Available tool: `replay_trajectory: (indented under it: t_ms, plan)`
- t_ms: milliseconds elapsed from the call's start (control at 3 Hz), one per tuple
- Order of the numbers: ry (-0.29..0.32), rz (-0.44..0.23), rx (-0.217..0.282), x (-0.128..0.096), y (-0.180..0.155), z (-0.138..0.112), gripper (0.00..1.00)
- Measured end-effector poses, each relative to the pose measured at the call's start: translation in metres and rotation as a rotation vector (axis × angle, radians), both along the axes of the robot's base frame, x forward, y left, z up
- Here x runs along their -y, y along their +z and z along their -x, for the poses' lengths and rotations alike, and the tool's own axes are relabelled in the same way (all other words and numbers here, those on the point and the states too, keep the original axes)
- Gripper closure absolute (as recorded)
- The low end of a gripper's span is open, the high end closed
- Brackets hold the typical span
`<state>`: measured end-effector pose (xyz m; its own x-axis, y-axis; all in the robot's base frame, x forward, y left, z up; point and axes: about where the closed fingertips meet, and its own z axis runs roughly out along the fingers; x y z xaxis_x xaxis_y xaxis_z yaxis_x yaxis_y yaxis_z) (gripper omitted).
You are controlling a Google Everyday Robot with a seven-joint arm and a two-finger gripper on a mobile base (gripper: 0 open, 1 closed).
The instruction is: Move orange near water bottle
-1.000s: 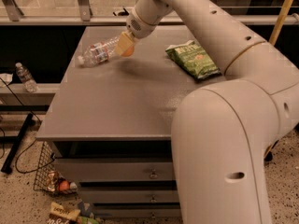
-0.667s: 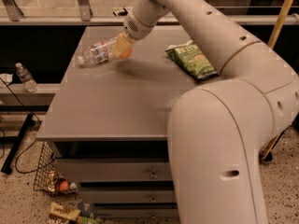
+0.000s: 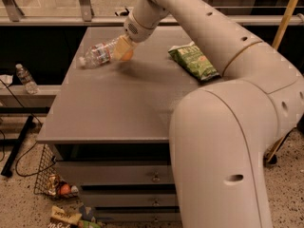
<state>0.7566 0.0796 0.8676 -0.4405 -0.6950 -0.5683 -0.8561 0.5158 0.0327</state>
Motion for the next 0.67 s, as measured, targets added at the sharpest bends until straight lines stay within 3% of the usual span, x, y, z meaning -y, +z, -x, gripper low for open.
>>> replay_trajectory:
  t_ms: [333, 667]
  plan:
    - [-0.012, 0.000, -0.013, 0.0004, -0.0059, -0.0005, 0.90]
    - [-0.010, 0.001, -0.018, -0.0017, -0.0093, -0.0004, 0.73]
